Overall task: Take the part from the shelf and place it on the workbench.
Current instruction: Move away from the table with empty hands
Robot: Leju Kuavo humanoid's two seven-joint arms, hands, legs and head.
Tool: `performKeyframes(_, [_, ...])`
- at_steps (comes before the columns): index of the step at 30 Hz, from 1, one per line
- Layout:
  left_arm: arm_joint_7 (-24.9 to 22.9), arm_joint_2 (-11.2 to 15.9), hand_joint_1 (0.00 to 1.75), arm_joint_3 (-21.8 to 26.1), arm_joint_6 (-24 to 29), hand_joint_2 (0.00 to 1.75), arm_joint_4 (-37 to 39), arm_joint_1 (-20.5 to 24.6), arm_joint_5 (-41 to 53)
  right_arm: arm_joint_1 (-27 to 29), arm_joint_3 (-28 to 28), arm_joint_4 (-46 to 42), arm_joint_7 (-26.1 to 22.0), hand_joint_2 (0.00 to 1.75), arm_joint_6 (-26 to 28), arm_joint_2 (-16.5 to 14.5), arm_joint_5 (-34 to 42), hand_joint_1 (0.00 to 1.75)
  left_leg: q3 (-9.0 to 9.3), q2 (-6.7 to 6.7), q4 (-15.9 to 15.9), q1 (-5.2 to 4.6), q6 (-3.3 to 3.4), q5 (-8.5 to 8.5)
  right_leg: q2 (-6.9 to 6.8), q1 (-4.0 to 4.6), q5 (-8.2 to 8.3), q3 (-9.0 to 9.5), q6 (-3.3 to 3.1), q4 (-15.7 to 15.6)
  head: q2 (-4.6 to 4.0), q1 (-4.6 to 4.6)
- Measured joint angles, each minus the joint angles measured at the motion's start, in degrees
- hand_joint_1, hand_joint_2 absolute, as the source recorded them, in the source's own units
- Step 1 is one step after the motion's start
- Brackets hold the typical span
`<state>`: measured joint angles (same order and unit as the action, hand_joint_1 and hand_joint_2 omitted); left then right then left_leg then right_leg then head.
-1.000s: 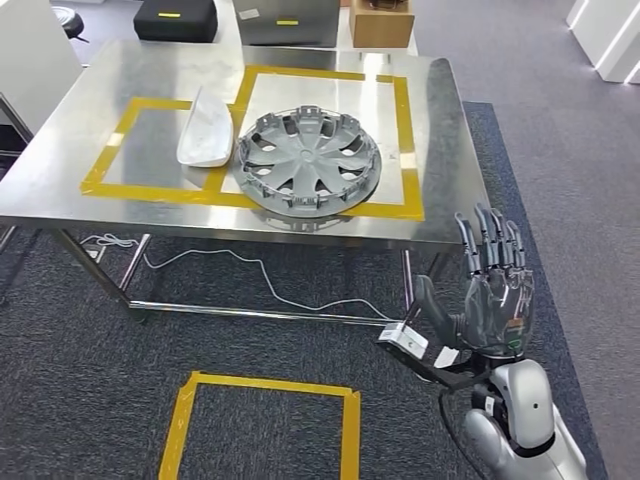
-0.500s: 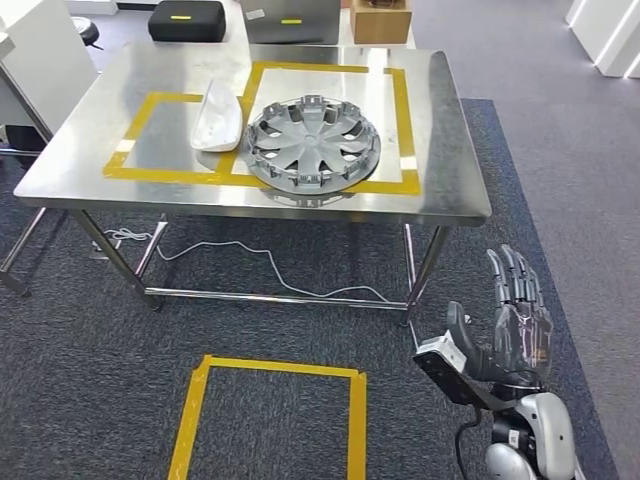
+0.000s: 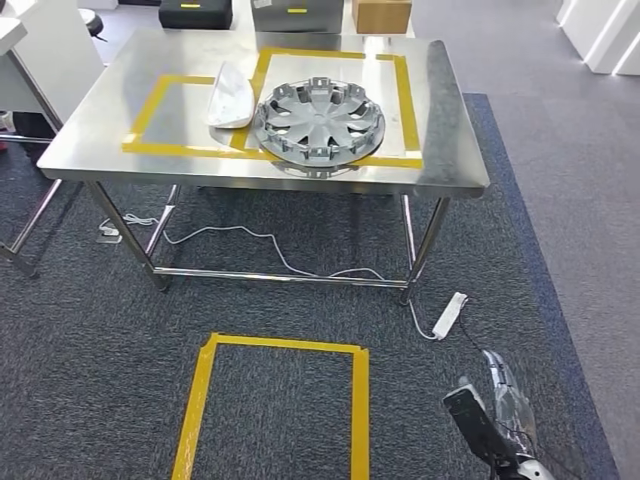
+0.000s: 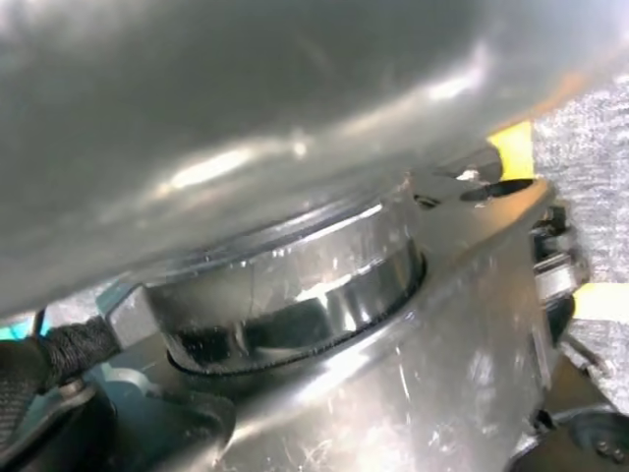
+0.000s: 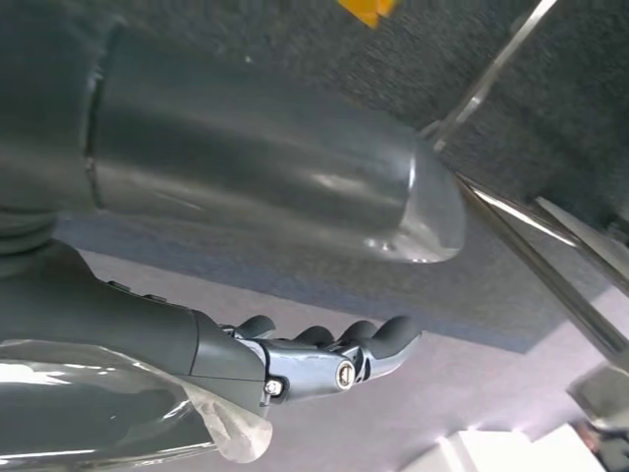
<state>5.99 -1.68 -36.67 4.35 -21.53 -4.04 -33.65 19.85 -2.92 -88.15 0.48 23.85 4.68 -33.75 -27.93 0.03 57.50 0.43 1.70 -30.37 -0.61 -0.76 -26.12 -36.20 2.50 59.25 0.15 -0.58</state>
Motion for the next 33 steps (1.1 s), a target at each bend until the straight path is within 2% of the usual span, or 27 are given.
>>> performKeyframes(1, [0.0,0.1,0.00,0.0,0.1,0.00,-0.2,-0.1,-0.1,0.1,0.6,1.0,0.2,0.00,-1.1,-0.4,1.6,0.00,-0.85,0.17,-0.1,0.05,0.46,0.75,0.19,-0.06,-2.56,-0.67,0.17,1.9,0.00,-0.09])
performKeyframes(3, [0.0,0.2,0.00,0.2,0.5,0.00,-0.5,-0.2,-0.4,0.0,2.0,4.5,-0.3,0.00,-3.4,-1.4,5.9,0.00,-2.76,0.27,0.0,-0.09,0.91,2.30,0.39,-0.03,-8.78,-1.97,0.37,8.2,0.00,-0.33])
performKeyframes(4, [0.0,0.2,0.00,0.4,0.8,0.00,-0.6,-0.2,-0.5,-0.3,3.0,7.3,-1.0,0.00,-4.3,-2.1,7.8,0.00,-3.79,0.28,0.0,-0.18,0.95,3.11,0.41,-0.02,-10.31,-2.20,0.39,11.3,0.00,-0.39])
performKeyframes(5, [0.1,0.2,0.00,0.5,0.9,0.00,-0.7,-0.2,-0.7,-0.8,4.1,10.6,-1.7,0.00,-5.2,-2.9,9.3,0.00,-4.86,0.29,0.1,-0.27,0.93,3.94,0.42,-0.01,-10.32,-1.86,0.38,13.6,0.00,-0.40])
performKeyframes(6, [0.2,0.2,0.00,0.7,1.0,0.00,-0.7,-0.2,-0.8,-1.4,5.4,14.2,-2.3,0.00,-6.1,-3.8,10.6,0.00,-5.91,0.32,0.2,-0.34,0.87,4.74,0.42,0.00,-8.94,-0.82,0.31,14.3,0.00,-0.43])
performKeyframes(7, [0.5,0.3,0.00,0.8,1.0,0.00,-0.7,-0.2,-0.9,-2.2,6.8,18.2,-3.2,0.00,-7.0,-4.5,11.6,0.00,-6.90,0.38,0.3,-0.38,0.75,5.51,0.42,0.04,-6.91,1.06,0.18,13.2,0.00,-0.43])
performKeyframes(8, [0.8,0.2,0.00,0.8,1.0,0.00,-0.7,0.0,-0.9,-3.5,8.2,22.7,-4.4,0.00,-7.8,-4.9,12.6,0.00,-7.73,0.44,0.4,-0.40,0.60,6.22,0.42,0.08,-5.33,3.82,-0.03,10.3,0.00,-0.44])
performKeyframes(9, [1.2,0.2,0.00,0.9,0.9,0.00,-0.7,0.2,-1.0,-5.1,9.5,27.4,-5.6,0.00,-8.5,-5.1,13.4,0.00,-8.37,0.49,0.4,-0.47,0.39,6.90,0.41,0.21,-4.96,7.32,-0.30,5.9,0.00,-0.46])
performKeyframes(11, [2.1,0.0,0.00,0.9,0.7,0.00,-0.7,0.8,-1.1,-9.0,11.9,37.7,-7.4,0.00,-9.4,-5.1,14.3,0.00,-9.16,0.65,0.4,-0.52,-0.18,8.37,0.42,0.49,-6.59,12.66,-0.91,-2.4,0.00,-0.46])
performKeyframes(12, [2.5,0.0,0.00,0.9,0.6,0.00,-0.6,1.1,-1.1,-10.7,12.9,42.6,-7.6,0.44,-9.8,-5.0,14.6,0.00,-9.35,0.72,0.3,-0.46,-0.55,9.13,0.43,0.70,-7.33,13.79,-1.22,-4.7,0.00,-0.49])
performKeyframes(14, [3.1,-0.1,0.00,0.9,0.5,0.00,-0.2,1.4,-1.3,-13.5,14.2,51.8,-6.9,1.31,-11.0,-4.8,14.7,0.00,-9.72,0.74,0.0,-0.20,-1.34,10.01,0.28,0.85,-6.60,13.17,-1.88,-5.4,-0.01,-0.49])
performKeyframes(15, [3.4,-0.1,0.00,0.9,0.4,0.00,0.0,1.4,-1.4,-14.6,14.6,55.7,-6.5,1.75,-11.3,-4.7,14.8,0.00,-10.01,0.63,0.4,-0.10,-1.70,8.99,0.13,0.81,-5.84,12.57,-2.32,-5.5,-0.01,-0.48])
performKeyframes(16, [3.6,-0.1,0.00,0.9,0.3,0.00,0.3,1.4,-1.5,-15.4,15.0,59.0,-6.2,1.75,-11.3,-4.7,14.8,0.00,-10.45,0.51,2.0,-0.04,-2.03,6.62,-0.01,0.72,-4.97,11.80,-2.70,-5.5,-0.01,-0.32])
performKeyframes(18, [4.0,-0.1,0.00,0.9,0.1,0.00,0.7,1.4,-1.8,-16.7,15.4,63.8,-5.9,1.75,-10.8,-5.1,14.7,0.00,-11.47,0.39,8.2,0.04,-2.57,-0.16,-0.19,0.67,-3.38,9.98,-3.21,-5.4,-0.01,-0.10])
performKeyframes(19, [4.2,-0.1,0.00,0.9,0.1,0.00,0.9,1.5,-1.9,-17.3,15.5,65.6,-5.9,1.75,-10.7,-5.5,14.6,0.00,-11.79,0.39,12.1,0.06,-2.79,-2.52,-0.26,0.71,-2.60,8.94,-3.27,-5.3,-0.01,0.00])
performKeyframes(20, [4.4,-0.1,0.00,1.0,0.0,0.00,1.0,1.6,-2.0,-17.8,15.6,67.2,-5.8,1.75,-10.8,-5.8,14.5,0.00,-11.71,0.39,15.2,0.07,-2.95,-3.17,-0.33,0.75,-1.85,7.93,-3.26,-5.1,-0.01,-0.02])
performKeyframes(21, [4.6,-0.1,0.00,1.0,0.0,0.00,1.2,1.6,-2.2,-18.3,15.6,68.5,-5.9,1.75,-11.3,-6.2,14.5,0.00,-11.04,0.38,16.8,0.09,-3.03,-2.41,-0.39,0.78,-1.14,6.81,-3.21,-4.7,-0.01,0.00])
performKeyframes(22, [4.8,-0.1,0.00,1.0,0.1,0.00,1.3,1.7,-2.4,-18.8,15.6,69.5,-5.9,1.75,-11.9,-6.5,14.6,0.00,-9.55,0.38,16.4,0.09,-3.00,-0.77,-0.41,0.79,-0.48,5.64,-3.09,-4.2,-0.01,0.01])
performKeyframes(23, [5.0,-0.1,0.00,1.1,0.1,0.00,1.4,1.8,-2.6,-19.2,15.6,70.2,-6.0,1.75,-12.6,-6.8,14.8,0.00,-7.18,0.35,14.1,0.08,-2.86,0.73,-0.41,0.79,0.11,4.51,-2.92,-3.7,-0.01,0.00])
performKeyframes(24, [5.3,0.0,0.00,1.1,0.3,0.00,1.5,1.9,-2.7,-19.5,15.6,70.7,-6.1,1.75,-13.3,-7.0,15.0,0.00,-3.91,0.30,10.3,0.04,-2.61,1.13,-0.39,0.81,0.62,3.40,-2.68,-3.1,0.00,0.02])
performKeyframes(25, [5.5,0.0,0.00,1.2,0.4,0.00,1.6,2.0,-2.9,-19.8,15.7,71.1,-6.2,1.75,-13.9,-7.3,15.3,0.00,-0.61,0.25,5.7,-0.05,-2.24,0.58,-0.38,0.84,1.04,2.52,-2.39,-2.5,0.00,0.00])
performKeyframes(26, [5.7,0.0,0.00,1.3,0.6,0.00,1.7,2.2,-3.0,-20.1,15.7,71.4,-6.2,1.75,-14.5,-7.5,15.5,0.00,1.76,0.20,2.1,-0.19,-1.86,-0.43,-0.42,0.87,1.49,1.89,-2.07,-2.1,0.00,-0.02])
performKeyframes(27, [6.0,0.0,0.00,1.4,0.7,0.00,1.8,2.4,-3.2,-20.4,15.7,71.7,-6.3,1.75,-14.9,-7.7,15.7,0.00,3.12,0.16,-0.3,-0.37,-1.44,-1.29,-0.48,0.85,2.00,1.49,-1.72,-1.9,0.00,-0.03])
performKeyframes(29, [6.3,0.0,0.00,1.4,0.8,0.00,2.1,2.5,-3.4,-20.9,15.7,72.3,-6.2,1.75,-15.5,-7.8,15.8,0.00,2.65,0.29,-1.4,-0.53,-0.62,-0.94,-0.49,0.70,2.88,1.00,-1.07,-1.8,-0.01,0.03])
performKeyframes(30, [6.4,0.0,0.00,1.5,0.8,0.00,2.3,2.5,-3.5,-21.0,15.7,72.6,-6.2,1.75,-15.7,-7.8,15.9,0.00,2.01,0.43,-1.5,-0.50,-0.17,-0.25,-0.35,0.59,2.23,0.65,-0.75,-1.5,0.00,0.09])
performKeyframes(31, [6.4,0.0,0.00,1.5,0.8,0.00,2.4,2.5,-3.6,-21.0,15.7,72.8,-6.1,1.75,-15.8,-7.9,16.0,0.00,1.21,0.57,-1.6,-0.43,0.23,0.54,-0.16,0.51,0.35,0.04,-0.44,-0.3,-0.01,0.06])
performKeyframes(33, [6.6,-0.1,0.00,1.8,0.8,0.00,2.7,2.6,-3.6,-21.0,15.7,73.2,-6.0,1.75,-16.0,-7.9,16.4,0.00,-0.78,0.73,-1.5,-0.39,0.73,2.19,0.22,0.38,-5.85,-1.67,0.08,5.2,0.00,-0.18])
